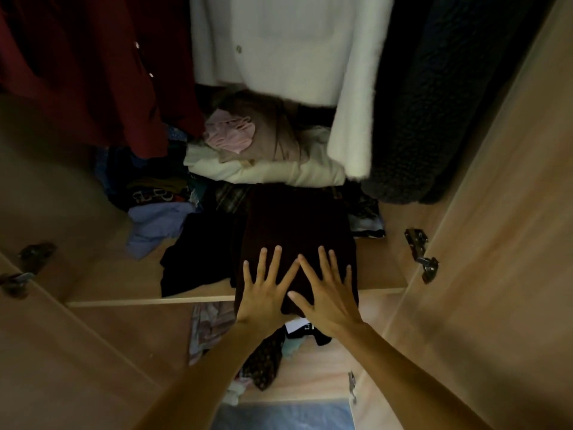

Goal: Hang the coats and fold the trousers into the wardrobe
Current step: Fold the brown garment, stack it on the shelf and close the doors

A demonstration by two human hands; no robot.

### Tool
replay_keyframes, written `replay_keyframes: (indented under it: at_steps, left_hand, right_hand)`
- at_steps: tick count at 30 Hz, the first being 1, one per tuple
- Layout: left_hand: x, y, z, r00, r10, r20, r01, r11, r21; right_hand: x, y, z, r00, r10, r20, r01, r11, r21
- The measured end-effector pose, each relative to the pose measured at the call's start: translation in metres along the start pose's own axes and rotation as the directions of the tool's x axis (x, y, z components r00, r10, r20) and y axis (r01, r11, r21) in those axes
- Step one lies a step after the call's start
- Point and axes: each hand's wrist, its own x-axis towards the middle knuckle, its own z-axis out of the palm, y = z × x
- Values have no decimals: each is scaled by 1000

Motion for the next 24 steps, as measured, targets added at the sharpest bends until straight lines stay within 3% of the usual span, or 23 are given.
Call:
replay_keyframes:
  at_steps: [8,18,24]
  left_hand:
    - [54,-13,19,999,28,-44,-24,997,72]
    - [135,-12,24,997,-35,-73,41,996,77]
    - [101,-19,-1,993,120,-11,-121,991,-60]
  right_hand:
    - [52,14,23,988,4,-156,-17,996,-82]
    - [131,56,34,977,-19,-213,-8,992,-126]
    - [101,41,15,982,42,-185,-53,997,-55]
